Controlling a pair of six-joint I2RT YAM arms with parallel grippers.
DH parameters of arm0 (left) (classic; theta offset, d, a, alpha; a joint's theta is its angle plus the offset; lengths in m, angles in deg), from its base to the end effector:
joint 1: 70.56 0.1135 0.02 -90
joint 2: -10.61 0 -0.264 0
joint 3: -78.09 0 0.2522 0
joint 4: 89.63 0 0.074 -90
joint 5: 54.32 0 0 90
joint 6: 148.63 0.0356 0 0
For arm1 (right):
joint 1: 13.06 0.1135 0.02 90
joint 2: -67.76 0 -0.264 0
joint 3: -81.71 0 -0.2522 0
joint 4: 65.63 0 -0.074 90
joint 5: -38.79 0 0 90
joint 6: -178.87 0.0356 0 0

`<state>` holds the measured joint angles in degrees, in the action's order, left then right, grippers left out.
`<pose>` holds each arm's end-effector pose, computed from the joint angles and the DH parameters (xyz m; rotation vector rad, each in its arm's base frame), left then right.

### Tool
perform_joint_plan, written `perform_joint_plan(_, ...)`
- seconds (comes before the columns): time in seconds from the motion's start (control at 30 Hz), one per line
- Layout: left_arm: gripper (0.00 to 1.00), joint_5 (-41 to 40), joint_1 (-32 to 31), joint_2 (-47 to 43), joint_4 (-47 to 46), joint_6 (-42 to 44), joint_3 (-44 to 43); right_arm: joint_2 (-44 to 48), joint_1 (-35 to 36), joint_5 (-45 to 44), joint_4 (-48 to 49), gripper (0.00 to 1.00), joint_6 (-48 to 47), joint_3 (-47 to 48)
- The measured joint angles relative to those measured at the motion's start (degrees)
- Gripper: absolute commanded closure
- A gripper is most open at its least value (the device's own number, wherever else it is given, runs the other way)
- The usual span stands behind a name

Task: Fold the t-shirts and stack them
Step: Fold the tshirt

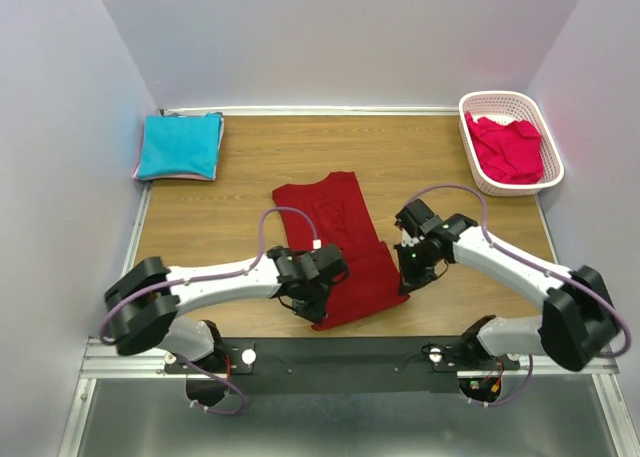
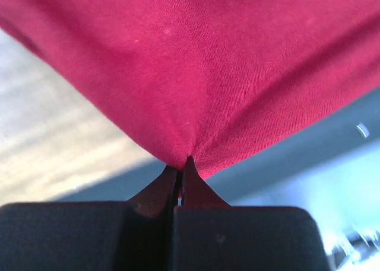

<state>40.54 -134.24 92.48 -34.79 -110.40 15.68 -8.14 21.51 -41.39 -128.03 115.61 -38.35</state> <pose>0.1082 -0.2255 0.1854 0.3328 3.0193 -0.4229 0.1779 0.1299 0.1934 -0.2334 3.0217 0.3815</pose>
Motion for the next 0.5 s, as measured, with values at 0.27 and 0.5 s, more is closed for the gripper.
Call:
perform_joint_plan(0.27,1.00,4.8,6.7,-10.8,3.2,0.3,-1.4,1.7,0.0,-1.8,-14.3,0.99,0.4,12.7)
perform_joint_plan(0.5,1.00,5.3,22.9,-11.8,3.3,6.9,-5.7,-9.7,-1.1,-5.8,-16.4,0.99,-3.4,30.9)
